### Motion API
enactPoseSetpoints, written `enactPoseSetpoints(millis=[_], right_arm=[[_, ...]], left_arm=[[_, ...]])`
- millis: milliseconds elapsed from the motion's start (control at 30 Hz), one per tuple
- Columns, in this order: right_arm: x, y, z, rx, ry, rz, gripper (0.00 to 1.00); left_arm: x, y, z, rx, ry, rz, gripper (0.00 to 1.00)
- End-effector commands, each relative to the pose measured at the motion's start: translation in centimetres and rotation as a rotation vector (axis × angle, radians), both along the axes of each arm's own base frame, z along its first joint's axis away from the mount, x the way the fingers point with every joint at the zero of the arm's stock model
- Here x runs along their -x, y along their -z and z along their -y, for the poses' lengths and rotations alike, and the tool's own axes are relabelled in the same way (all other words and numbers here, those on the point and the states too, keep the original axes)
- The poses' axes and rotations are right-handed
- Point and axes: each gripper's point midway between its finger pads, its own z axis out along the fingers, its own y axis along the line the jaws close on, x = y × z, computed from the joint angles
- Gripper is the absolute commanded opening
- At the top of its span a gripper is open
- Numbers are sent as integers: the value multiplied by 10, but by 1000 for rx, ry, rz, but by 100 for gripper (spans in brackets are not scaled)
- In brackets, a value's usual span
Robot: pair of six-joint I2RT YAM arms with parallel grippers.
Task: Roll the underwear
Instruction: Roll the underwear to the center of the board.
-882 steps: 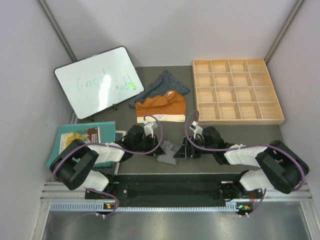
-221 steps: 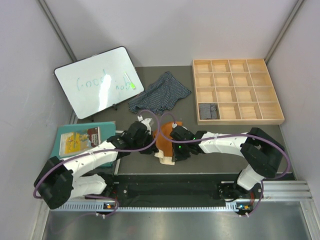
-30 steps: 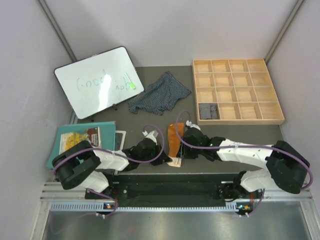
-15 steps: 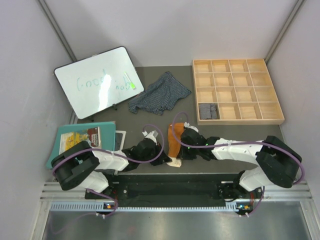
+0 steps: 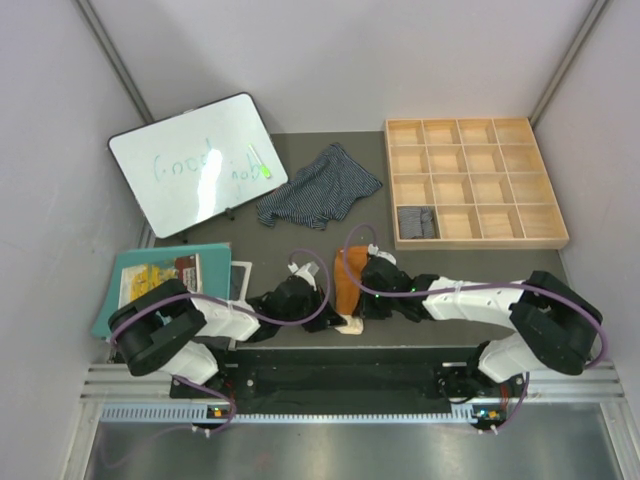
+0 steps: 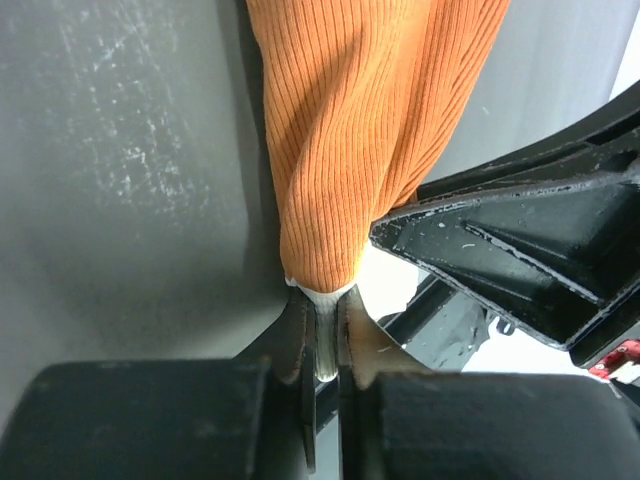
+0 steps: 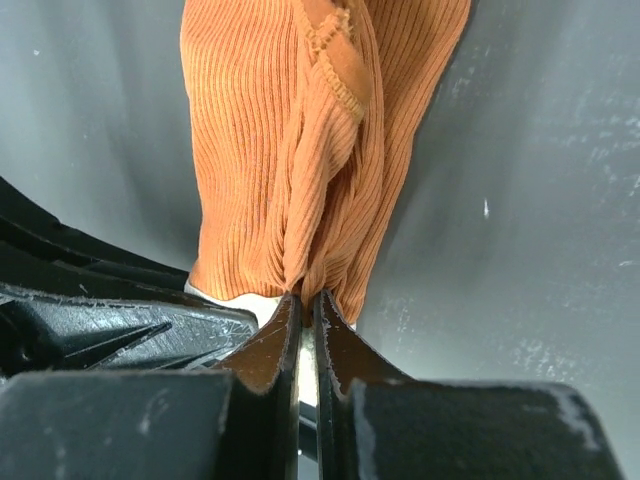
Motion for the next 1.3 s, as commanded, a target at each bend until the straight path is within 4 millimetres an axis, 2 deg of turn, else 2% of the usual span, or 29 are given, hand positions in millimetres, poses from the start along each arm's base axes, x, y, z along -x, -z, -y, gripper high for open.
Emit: enactPoseSetpoints(millis=[0,33,67,133,167,233,333,367,400,433,500,533,633,867,933,1000,1067,1267], right_arm=[[13,1,1,6,-74,10,7],[11,-3,3,13,-93,33,12],[11,-8,4,12,-108,51,25],[4,-24,7,12,-141,139,37],[2,-30,9,18,-157,178,46],[0,-48,7,11,-224,286,55],[4,-66,-3,16,-334,437,61],[2,-69,-4,34,-343,484,63],[11,-70,-10,48,-410,526,64],[8,-74,-15,49,-417,575,65],[19,-74,-24,66,-505,642,67],[21,-75,-30,68,-523,670,68],[34,-73,-44,103,-609,748,69],[63,-70,-83,170,-777,868,71],[67,-70,-89,196,-788,894,72],[68,-62,-91,235,-814,904,73],[71,-63,-95,234,-827,919,73],[78,-48,-102,248,-899,902,73]], left_arm=[[19,25,-3,-57,76,-78,0],[20,25,-4,-63,85,-87,0],[17,20,-2,-58,100,-87,0],[21,24,-12,-100,119,-127,0],[19,18,-12,-87,139,-136,0],[24,19,-22,-117,166,-179,0],[34,15,-34,-139,200,-258,0],[29,11,-35,-134,209,-248,0],[36,10,-39,-142,226,-293,0],[31,7,-41,-133,225,-298,0],[36,5,-47,-132,242,-351,0],[30,3,-50,-133,240,-344,0],[29,1,-58,-140,249,-378,0],[32,-3,-63,-94,257,-453,0],[32,-4,-64,-84,265,-464,0],[33,-4,-65,-85,268,-469,0],[33,-4,-66,-87,266,-478,0],[30,-6,-67,-90,275,-473,0]])
